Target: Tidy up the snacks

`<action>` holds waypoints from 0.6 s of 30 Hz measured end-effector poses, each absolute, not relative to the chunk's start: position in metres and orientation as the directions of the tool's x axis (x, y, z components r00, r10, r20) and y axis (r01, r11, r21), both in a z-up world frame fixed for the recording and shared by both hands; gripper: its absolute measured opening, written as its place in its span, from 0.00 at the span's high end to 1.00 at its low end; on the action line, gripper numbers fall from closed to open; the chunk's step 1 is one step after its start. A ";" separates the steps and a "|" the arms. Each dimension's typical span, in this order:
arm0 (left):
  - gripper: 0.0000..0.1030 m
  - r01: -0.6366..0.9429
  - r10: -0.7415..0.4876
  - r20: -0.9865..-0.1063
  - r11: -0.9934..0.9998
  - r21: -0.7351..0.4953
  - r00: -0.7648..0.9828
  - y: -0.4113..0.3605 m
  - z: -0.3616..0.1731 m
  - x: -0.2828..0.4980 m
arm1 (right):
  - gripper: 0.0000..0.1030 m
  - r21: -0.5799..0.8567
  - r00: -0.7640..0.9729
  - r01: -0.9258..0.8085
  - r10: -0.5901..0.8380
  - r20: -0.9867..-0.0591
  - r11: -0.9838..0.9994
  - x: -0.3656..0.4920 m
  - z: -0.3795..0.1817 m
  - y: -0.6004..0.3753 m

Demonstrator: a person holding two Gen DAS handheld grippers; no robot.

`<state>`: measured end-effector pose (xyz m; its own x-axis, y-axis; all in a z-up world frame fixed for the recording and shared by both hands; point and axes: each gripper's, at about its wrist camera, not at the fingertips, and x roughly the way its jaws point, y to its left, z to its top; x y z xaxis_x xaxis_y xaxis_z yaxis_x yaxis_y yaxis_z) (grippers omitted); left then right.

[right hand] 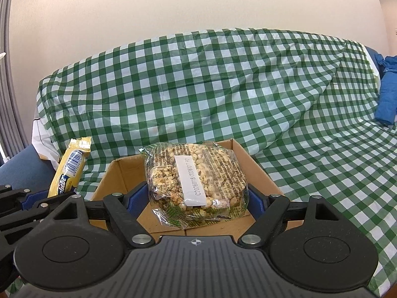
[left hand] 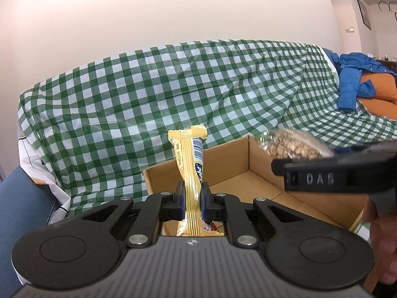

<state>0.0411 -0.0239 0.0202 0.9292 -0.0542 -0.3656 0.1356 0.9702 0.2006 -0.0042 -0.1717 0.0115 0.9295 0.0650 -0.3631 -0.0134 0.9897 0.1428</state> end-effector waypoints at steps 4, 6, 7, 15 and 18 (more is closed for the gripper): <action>0.75 0.167 -0.068 -0.428 0.966 0.198 0.901 -0.029 0.012 0.051 | 0.18 0.139 0.920 0.007 0.048 -0.388 0.990 -0.002 0.006 -0.170; 0.63 0.149 -0.033 -0.427 0.959 0.240 0.904 -0.033 0.007 0.051 | 0.08 0.140 0.912 0.009 0.050 -0.407 0.990 0.000 0.005 -0.170; 0.63 0.145 -0.027 -0.421 0.958 0.249 0.907 -0.032 0.007 0.050 | 0.08 0.135 0.912 0.015 0.042 -0.408 0.991 -0.001 0.005 -0.169; 0.63 0.113 -0.013 -0.371 0.962 0.249 0.929 -0.005 0.014 0.037 | 0.09 0.129 0.906 -0.010 0.064 -0.419 0.992 -0.004 0.004 -0.163; 0.63 0.151 -0.049 -0.378 0.958 0.243 0.924 0.014 0.029 0.036 | 0.09 0.111 0.904 -0.044 0.086 -0.419 0.993 -0.008 0.004 -0.150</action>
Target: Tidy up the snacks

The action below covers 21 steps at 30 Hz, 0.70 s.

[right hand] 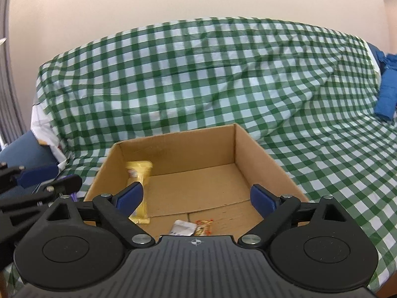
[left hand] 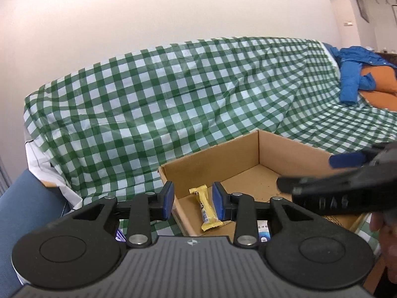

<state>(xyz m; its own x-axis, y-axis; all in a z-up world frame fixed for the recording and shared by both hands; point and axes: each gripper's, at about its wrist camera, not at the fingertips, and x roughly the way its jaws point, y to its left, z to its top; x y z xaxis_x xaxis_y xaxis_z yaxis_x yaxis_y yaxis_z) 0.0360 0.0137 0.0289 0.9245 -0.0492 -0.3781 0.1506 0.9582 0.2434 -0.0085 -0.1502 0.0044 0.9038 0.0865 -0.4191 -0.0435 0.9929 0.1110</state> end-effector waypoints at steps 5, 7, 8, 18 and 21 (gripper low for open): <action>0.66 0.180 -0.045 -0.430 0.943 0.279 0.901 0.054 0.053 0.053 | 0.15 0.084 0.902 -0.118 0.142 -0.409 0.990 -0.018 0.006 -0.124; 0.74 0.158 -0.016 -0.432 0.942 0.297 0.902 0.075 0.058 0.060 | 0.18 0.067 0.901 -0.152 0.166 -0.401 0.986 -0.021 0.007 -0.113; 0.78 0.134 0.010 -0.431 0.944 0.303 0.902 0.088 0.058 0.062 | 0.23 0.059 0.900 -0.169 0.178 -0.399 0.984 -0.023 0.007 -0.107; 0.91 -0.124 0.254 -0.541 0.956 0.264 0.802 0.179 0.028 0.075 | 0.54 0.042 0.866 -0.337 0.327 -0.379 0.941 -0.025 0.005 -0.067; 0.90 -0.148 0.262 -0.567 0.959 0.240 0.781 0.188 0.026 0.078 | 0.55 0.057 0.850 -0.381 0.374 -0.371 0.923 -0.023 0.004 -0.058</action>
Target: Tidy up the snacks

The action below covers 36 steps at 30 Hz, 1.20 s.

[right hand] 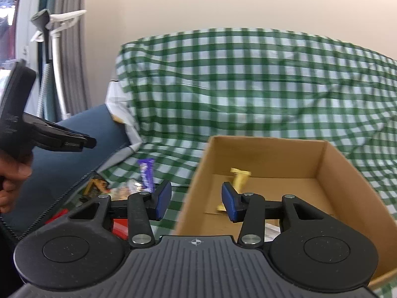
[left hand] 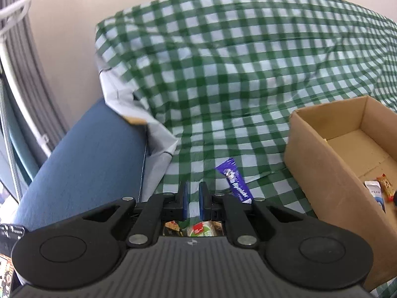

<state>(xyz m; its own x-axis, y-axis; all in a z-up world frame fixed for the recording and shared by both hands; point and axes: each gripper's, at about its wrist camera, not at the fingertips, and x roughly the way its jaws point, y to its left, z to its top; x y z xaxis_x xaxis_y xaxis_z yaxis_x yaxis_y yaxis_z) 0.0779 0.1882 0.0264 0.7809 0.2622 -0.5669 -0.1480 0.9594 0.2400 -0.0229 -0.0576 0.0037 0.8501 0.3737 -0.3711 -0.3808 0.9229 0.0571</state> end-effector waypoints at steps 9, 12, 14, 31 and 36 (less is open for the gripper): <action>0.90 -0.247 0.280 -0.627 0.959 0.143 0.727 0.225 0.023 0.091 | 0.60 0.072 0.792 -0.505 0.494 -0.358 0.860 -0.024 -0.003 -0.029; 0.90 -0.270 0.284 -0.650 0.955 0.125 0.705 0.233 0.019 0.094 | 0.60 0.066 0.769 -0.547 0.532 -0.353 0.834 -0.024 -0.006 -0.020; 0.90 -0.279 0.290 -0.654 0.952 0.124 0.698 0.236 0.019 0.095 | 0.60 0.068 0.752 -0.572 0.556 -0.354 0.817 -0.025 -0.008 -0.015; 0.90 -0.391 0.312 -0.699 0.919 0.051 0.643 0.272 0.012 0.097 | 0.59 0.112 0.563 -0.719 0.669 -0.485 0.686 -0.018 -0.042 0.061; 0.91 -0.387 0.263 -0.747 0.922 0.008 0.611 0.278 0.002 0.104 | 0.47 0.093 0.518 -0.741 0.654 -0.551 0.665 -0.009 -0.064 0.085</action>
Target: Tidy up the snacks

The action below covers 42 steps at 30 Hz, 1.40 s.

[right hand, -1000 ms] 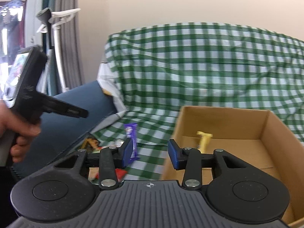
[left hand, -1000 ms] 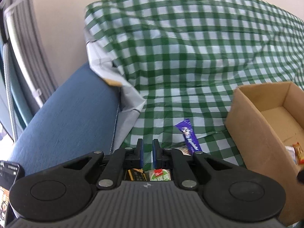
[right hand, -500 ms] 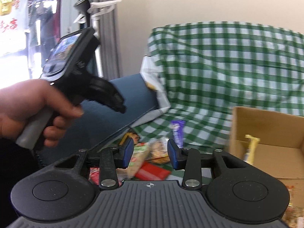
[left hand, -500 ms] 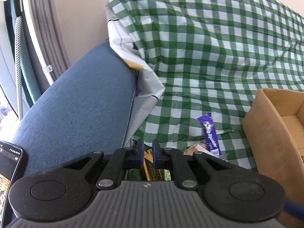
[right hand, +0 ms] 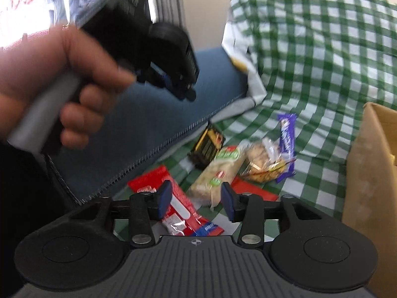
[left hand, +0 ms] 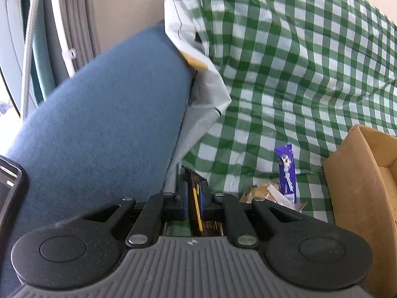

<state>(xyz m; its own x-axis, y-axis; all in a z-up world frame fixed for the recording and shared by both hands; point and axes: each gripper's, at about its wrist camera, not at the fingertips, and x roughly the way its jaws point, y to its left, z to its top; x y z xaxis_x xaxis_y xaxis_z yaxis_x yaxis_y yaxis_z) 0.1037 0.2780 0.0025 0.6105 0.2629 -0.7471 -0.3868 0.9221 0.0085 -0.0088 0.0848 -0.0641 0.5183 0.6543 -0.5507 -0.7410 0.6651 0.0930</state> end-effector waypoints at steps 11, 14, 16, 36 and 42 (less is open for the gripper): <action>0.73 -0.390 0.180 -0.864 0.920 -0.020 0.470 0.290 -0.040 0.133 | 0.26 0.008 0.431 -0.805 0.593 -0.680 0.594 0.002 -0.110 0.124; 0.73 -0.372 0.203 -0.873 0.928 0.027 0.443 0.289 -0.047 0.140 | 0.33 -0.004 0.432 -0.810 0.593 -0.680 0.586 -0.001 -0.114 0.123; 0.73 -0.365 0.213 -0.881 0.930 0.049 0.424 0.289 -0.052 0.144 | 0.44 -0.014 0.434 -0.817 0.599 -0.672 0.577 -0.005 -0.110 0.120; 1.00 -0.356 0.217 -0.792 0.934 0.000 0.570 0.289 -0.008 0.100 | 0.66 -0.033 0.491 -0.769 0.556 -0.671 0.639 -0.051 -0.064 0.073; 1.00 -0.321 0.076 -0.773 0.932 -0.170 0.630 0.293 0.004 0.083 | 0.66 -0.087 0.555 -0.715 0.487 -0.674 0.694 -0.070 -0.054 0.060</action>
